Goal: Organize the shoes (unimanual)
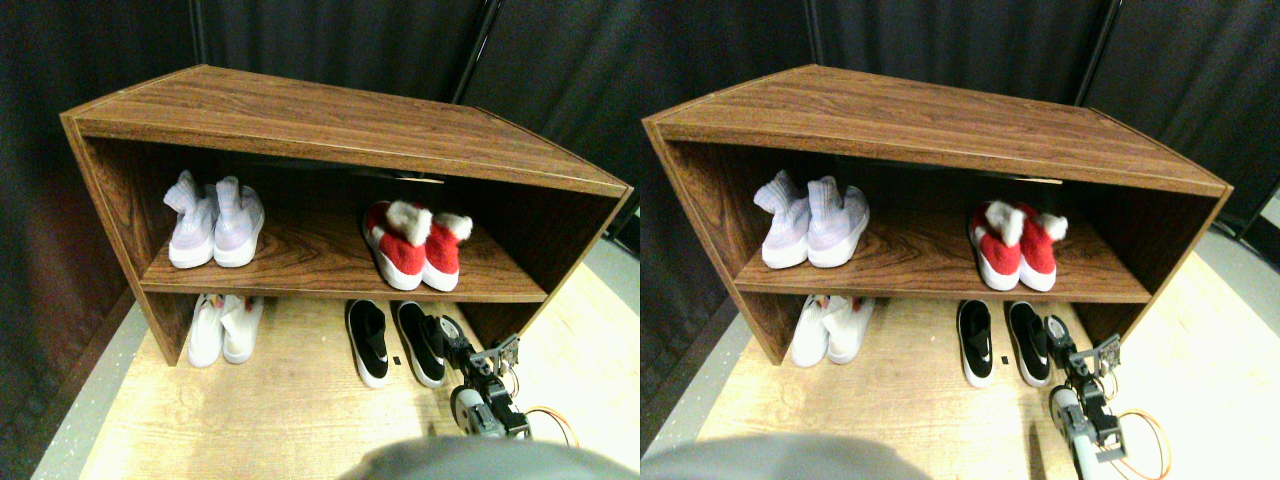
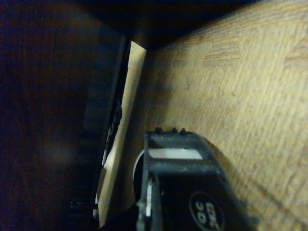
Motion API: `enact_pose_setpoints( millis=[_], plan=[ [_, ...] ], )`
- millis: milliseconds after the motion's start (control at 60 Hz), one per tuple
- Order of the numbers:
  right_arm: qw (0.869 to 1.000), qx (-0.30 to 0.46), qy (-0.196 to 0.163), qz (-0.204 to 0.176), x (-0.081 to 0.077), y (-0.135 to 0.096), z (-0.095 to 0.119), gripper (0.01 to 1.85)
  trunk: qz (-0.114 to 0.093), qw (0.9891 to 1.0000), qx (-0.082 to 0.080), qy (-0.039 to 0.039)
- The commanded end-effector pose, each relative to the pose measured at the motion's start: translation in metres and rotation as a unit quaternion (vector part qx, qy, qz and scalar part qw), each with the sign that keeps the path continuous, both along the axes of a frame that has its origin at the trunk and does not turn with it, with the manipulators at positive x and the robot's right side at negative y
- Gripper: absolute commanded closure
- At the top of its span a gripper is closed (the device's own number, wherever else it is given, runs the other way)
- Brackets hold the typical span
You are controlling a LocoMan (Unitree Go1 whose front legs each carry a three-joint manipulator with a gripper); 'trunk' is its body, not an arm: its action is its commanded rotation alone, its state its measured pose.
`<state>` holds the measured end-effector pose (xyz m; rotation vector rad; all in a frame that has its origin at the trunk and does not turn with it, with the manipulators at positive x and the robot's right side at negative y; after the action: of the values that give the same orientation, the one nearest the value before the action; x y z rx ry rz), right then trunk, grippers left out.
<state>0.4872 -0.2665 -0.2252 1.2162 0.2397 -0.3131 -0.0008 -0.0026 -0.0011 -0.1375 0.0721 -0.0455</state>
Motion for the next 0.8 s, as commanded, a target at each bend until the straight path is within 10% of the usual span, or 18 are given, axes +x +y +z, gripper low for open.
enact_pose_setpoints(
  millis=[17, 800],
  plan=[
    [1.0, 0.003, -0.002, 0.008, 0.002, 0.005, -0.004, 1.8, 0.013, 0.9998, -0.011, 0.0075],
    [0.999, 0.028, -0.001, 0.03, -0.016, 0.049, -0.002, 1.8, 0.025, 0.9993, -0.023, 0.0153]
  ],
)
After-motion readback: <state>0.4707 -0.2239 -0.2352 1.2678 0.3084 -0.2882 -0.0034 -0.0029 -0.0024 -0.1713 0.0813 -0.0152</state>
